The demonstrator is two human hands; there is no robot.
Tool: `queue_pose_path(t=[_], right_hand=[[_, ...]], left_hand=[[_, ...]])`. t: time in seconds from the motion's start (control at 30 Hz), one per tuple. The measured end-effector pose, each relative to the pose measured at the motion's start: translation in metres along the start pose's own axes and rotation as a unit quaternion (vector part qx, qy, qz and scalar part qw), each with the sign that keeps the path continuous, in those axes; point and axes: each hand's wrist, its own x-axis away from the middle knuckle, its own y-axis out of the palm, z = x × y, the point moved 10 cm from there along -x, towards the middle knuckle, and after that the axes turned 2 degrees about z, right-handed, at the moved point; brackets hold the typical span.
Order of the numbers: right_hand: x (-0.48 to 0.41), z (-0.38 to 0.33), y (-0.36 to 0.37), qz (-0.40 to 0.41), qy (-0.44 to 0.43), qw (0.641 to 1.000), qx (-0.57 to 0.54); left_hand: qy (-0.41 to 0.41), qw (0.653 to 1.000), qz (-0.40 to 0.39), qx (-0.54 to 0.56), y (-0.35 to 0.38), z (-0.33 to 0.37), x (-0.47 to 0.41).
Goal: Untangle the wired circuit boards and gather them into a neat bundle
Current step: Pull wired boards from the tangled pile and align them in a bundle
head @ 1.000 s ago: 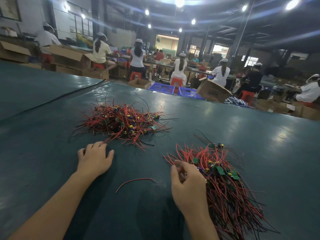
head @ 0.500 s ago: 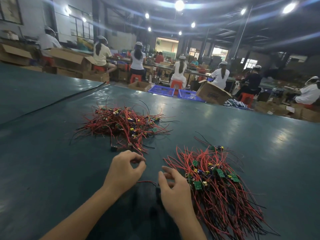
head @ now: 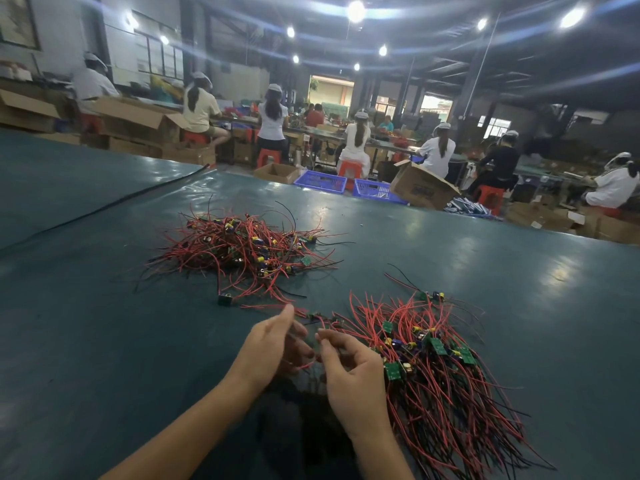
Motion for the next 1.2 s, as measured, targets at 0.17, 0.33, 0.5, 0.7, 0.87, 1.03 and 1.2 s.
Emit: queue_pose_path(t=[0.17, 0.33, 0.5, 0.7, 0.87, 1.03, 1.2], right_hand=[[0.005, -0.010, 0.010, -0.053, -0.022, 0.998, -0.037], [0.011, -0.014, 0.018, -0.088, -0.014, 0.994, -0.063], [0.008, -0.012, 0.012, -0.063, -0.018, 0.998, -0.017], [0.002, 0.002, 0.004, -0.021, 0.002, 1.000, 0.014], [0.002, 0.006, 0.001, -0.021, 0.006, 0.998, 0.061], [0.003, -0.001, 0.001, -0.026, 0.003, 0.998, 0.049], [0.007, -0.013, 0.008, -0.069, -0.025, 0.997, 0.024]], left_hand=[[-0.168, 0.969, -0.061, 0.172, 0.011, -0.028, -0.001], [-0.121, 0.942, -0.022, 0.311, 0.000, -0.017, -0.012], [-0.059, 0.945, -0.005, 0.322, -0.012, -0.007, -0.017], [-0.024, 0.954, 0.019, 0.299, -0.023, 0.000, -0.020], [0.002, 0.967, 0.053, 0.248, -0.035, 0.006, -0.019], [0.095, 0.972, 0.098, 0.191, -0.043, 0.022, -0.013], [0.188, 0.968, 0.047, 0.160, -0.028, 0.046, 0.001]])
